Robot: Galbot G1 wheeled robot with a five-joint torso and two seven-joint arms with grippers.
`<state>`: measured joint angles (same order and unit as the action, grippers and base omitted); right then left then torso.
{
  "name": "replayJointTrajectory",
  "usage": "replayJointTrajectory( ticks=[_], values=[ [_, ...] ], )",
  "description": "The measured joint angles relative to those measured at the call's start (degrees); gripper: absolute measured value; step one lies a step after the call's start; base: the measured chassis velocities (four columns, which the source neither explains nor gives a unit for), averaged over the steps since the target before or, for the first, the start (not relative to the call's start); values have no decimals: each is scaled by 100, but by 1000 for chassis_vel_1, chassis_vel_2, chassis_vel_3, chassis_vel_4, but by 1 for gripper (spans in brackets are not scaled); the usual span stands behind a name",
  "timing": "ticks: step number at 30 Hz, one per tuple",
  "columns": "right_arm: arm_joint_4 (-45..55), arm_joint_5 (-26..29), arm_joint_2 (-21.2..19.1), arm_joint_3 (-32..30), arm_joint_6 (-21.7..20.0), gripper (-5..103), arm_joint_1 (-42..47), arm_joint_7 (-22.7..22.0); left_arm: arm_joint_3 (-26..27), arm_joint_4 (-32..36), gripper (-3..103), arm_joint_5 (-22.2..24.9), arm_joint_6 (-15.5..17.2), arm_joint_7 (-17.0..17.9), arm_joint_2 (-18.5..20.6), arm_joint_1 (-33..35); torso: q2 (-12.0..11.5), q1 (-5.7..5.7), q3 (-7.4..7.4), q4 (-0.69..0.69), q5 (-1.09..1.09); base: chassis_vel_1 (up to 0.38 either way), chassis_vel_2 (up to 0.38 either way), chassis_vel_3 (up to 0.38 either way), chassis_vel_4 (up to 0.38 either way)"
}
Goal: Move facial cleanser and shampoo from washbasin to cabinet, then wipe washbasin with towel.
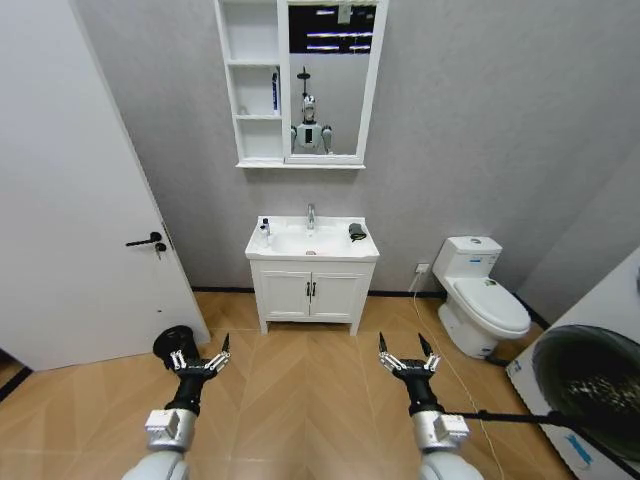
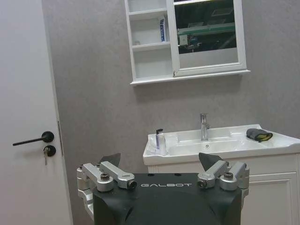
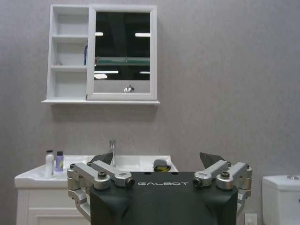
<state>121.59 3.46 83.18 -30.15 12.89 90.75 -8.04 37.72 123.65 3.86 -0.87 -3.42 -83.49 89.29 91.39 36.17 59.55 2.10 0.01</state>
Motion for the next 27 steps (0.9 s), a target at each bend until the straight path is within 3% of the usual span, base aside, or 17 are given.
replayJointTrajectory(
  ticks=[15, 20, 27],
  values=[
    [-57, -236, -35, -35, 374, 100, 319, 102, -135, 69, 95, 10, -11, 59, -139, 70, 0, 0, 0, 0, 0, 0, 0, 0, 0],
    [-77, -93, -91, -161, 5, 100, 761, 221, -213, -122, 95, 37, 5, 26, -126, -21, 0, 0, 0, -1, -1, 0, 0, 0, 0],
    [-6, 22, -62, -186, -144, 100, 935, 264, -390, -198, 95, -8, 51, -16, -96, -50, 0, 0, 0, -1, 0, 0, 0, 0, 0]
  ],
)
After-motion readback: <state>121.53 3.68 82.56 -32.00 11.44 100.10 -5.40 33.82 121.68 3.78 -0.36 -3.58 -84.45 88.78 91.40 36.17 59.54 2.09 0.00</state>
